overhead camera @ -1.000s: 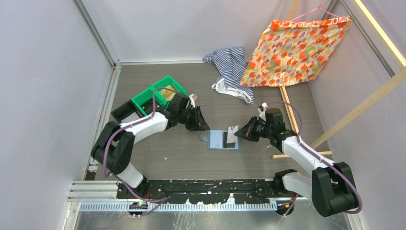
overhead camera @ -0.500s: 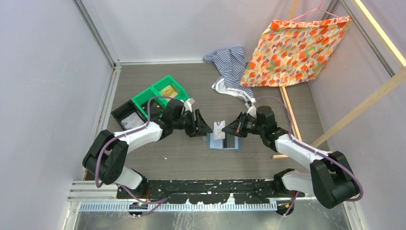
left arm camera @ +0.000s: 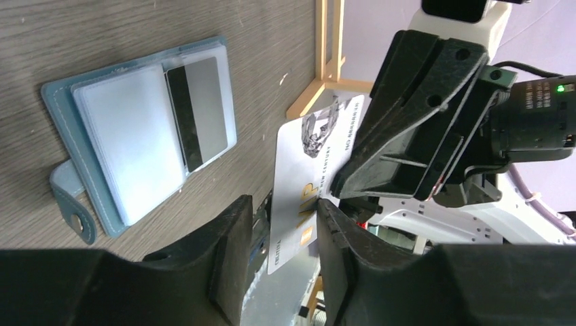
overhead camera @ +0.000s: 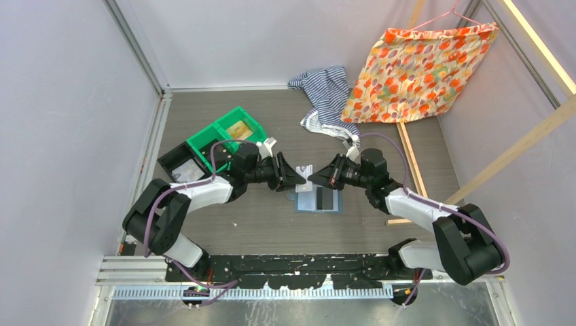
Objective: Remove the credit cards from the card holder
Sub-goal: Place the credit card in the storage box.
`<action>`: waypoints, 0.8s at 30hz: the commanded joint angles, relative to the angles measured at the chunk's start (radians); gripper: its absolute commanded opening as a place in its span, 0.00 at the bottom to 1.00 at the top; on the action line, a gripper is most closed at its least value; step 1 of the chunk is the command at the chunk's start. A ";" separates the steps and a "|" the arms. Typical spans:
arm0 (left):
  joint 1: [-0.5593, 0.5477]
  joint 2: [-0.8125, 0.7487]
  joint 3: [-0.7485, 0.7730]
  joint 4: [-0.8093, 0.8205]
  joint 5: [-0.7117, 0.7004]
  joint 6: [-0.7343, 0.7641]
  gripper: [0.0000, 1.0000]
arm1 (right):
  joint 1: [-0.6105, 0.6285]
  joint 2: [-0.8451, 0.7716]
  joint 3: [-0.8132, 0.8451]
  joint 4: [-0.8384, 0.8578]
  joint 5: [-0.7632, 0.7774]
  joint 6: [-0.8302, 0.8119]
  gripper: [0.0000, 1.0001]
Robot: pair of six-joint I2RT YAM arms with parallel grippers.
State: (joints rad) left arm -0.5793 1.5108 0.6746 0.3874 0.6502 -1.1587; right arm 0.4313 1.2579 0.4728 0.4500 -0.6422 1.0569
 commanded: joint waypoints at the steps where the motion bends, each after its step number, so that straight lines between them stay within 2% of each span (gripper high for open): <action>1: 0.006 0.019 -0.002 0.148 0.011 -0.057 0.37 | 0.009 0.013 0.004 0.110 -0.034 0.039 0.01; 7: 0.015 0.000 -0.017 0.167 -0.016 -0.071 0.31 | 0.010 0.035 -0.009 0.121 -0.043 0.041 0.01; 8: 0.016 -0.007 -0.019 0.167 -0.021 -0.070 0.26 | 0.009 0.040 -0.011 0.122 -0.043 0.042 0.01; 10: 0.018 -0.017 -0.018 0.162 -0.025 -0.073 0.04 | 0.009 0.050 -0.012 0.123 -0.043 0.041 0.01; 12: 0.020 -0.027 -0.013 0.149 -0.024 -0.070 0.01 | 0.010 0.060 -0.013 0.121 -0.038 0.040 0.02; 13: 0.020 -0.032 -0.011 0.141 -0.026 -0.069 0.01 | 0.010 0.067 -0.011 0.119 -0.036 0.040 0.07; 15: 0.024 -0.052 -0.006 0.115 -0.030 -0.060 0.01 | 0.010 0.070 -0.003 0.085 -0.024 0.029 0.37; 16: 0.028 -0.065 -0.005 0.083 -0.037 -0.052 0.01 | 0.010 0.068 0.005 0.060 -0.018 0.016 0.49; 17: 0.033 -0.083 -0.003 0.047 -0.049 -0.040 0.01 | 0.011 0.060 0.009 0.030 -0.010 0.000 0.57; 20: 0.047 -0.154 0.014 -0.103 -0.110 0.028 0.01 | 0.009 0.019 0.034 -0.110 0.040 -0.070 0.67; 24: 0.064 -0.308 0.047 -0.390 -0.307 0.111 0.01 | 0.004 -0.059 0.080 -0.335 0.141 -0.178 0.70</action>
State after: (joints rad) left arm -0.5316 1.3460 0.6651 0.2691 0.5381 -1.1534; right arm 0.4370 1.2854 0.4786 0.3187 -0.5999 1.0061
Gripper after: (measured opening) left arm 0.013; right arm 0.695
